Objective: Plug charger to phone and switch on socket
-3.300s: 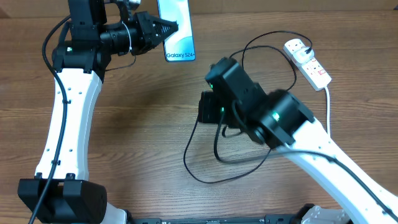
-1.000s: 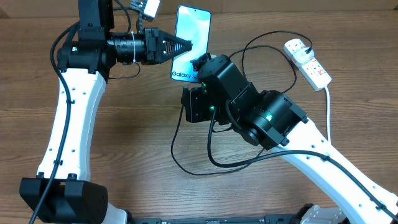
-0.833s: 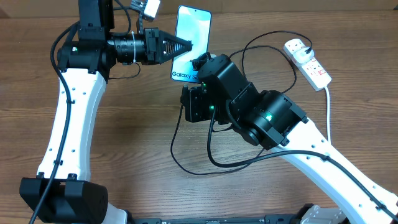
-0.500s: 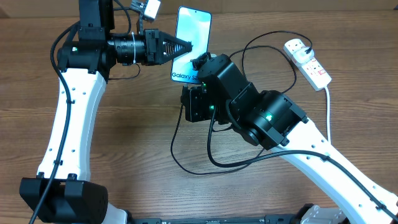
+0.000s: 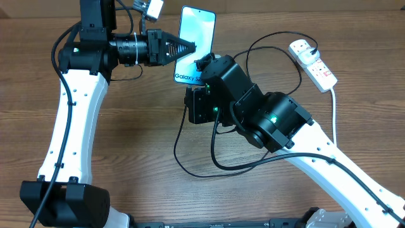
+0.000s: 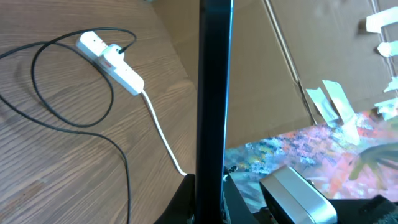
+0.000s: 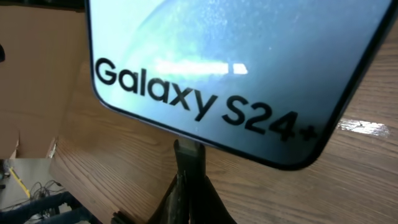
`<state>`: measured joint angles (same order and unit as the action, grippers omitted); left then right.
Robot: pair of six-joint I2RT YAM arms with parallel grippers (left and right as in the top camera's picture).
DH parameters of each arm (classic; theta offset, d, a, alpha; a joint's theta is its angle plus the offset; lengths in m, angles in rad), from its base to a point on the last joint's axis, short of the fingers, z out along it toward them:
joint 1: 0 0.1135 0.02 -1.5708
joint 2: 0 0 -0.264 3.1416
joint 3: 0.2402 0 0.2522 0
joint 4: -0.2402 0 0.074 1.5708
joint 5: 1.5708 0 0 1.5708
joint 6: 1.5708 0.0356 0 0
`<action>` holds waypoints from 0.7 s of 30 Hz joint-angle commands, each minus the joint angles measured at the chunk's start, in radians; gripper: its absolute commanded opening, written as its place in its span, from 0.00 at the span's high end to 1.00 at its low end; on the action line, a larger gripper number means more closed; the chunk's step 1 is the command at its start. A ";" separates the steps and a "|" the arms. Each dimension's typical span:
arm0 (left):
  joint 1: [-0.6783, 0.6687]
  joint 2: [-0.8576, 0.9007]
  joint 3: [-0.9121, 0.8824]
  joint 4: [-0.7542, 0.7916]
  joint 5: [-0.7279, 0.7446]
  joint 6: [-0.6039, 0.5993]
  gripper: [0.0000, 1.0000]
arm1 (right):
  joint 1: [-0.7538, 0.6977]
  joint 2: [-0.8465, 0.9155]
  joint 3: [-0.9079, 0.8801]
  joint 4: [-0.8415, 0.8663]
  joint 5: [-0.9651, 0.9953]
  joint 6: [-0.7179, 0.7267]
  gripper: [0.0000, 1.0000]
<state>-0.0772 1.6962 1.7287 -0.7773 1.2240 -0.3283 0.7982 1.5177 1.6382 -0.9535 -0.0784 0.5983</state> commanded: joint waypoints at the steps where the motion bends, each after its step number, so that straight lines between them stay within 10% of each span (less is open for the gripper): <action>1: -0.004 -0.002 0.013 0.011 0.068 0.037 0.96 | -0.009 0.000 0.033 0.007 0.006 0.010 0.96; 21: -0.003 -0.002 0.013 0.011 0.051 0.090 0.96 | -0.009 0.000 0.033 0.022 -0.005 0.022 0.96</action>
<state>-0.0772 1.6962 1.7287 -0.7712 1.2488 -0.2764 0.7982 1.5177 1.6382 -0.9424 -0.0887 0.6174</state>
